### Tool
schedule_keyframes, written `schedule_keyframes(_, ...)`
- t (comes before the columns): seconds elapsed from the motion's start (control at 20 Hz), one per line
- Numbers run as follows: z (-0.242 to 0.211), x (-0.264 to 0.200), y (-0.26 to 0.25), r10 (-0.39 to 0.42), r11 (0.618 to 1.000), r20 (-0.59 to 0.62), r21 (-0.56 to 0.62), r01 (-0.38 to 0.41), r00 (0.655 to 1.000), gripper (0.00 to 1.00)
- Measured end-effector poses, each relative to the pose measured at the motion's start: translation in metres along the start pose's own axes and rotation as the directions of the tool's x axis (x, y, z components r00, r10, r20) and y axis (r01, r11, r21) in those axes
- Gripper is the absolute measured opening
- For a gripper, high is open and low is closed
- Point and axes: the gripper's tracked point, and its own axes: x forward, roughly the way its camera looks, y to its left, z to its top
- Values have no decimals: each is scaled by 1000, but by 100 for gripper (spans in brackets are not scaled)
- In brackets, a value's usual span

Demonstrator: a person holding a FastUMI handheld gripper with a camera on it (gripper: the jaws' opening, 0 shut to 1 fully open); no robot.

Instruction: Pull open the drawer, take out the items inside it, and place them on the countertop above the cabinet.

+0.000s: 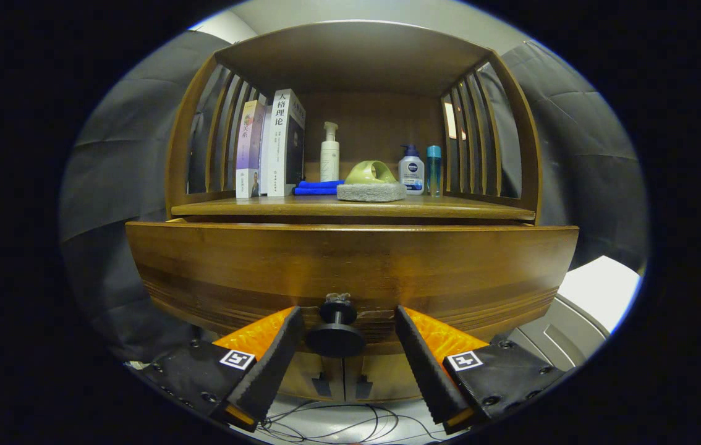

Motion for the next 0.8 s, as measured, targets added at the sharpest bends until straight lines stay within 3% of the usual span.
schedule_keyframes(0.8, 12, 48, 2, -13, 1000, -5, 0, 13, 1000, 97)
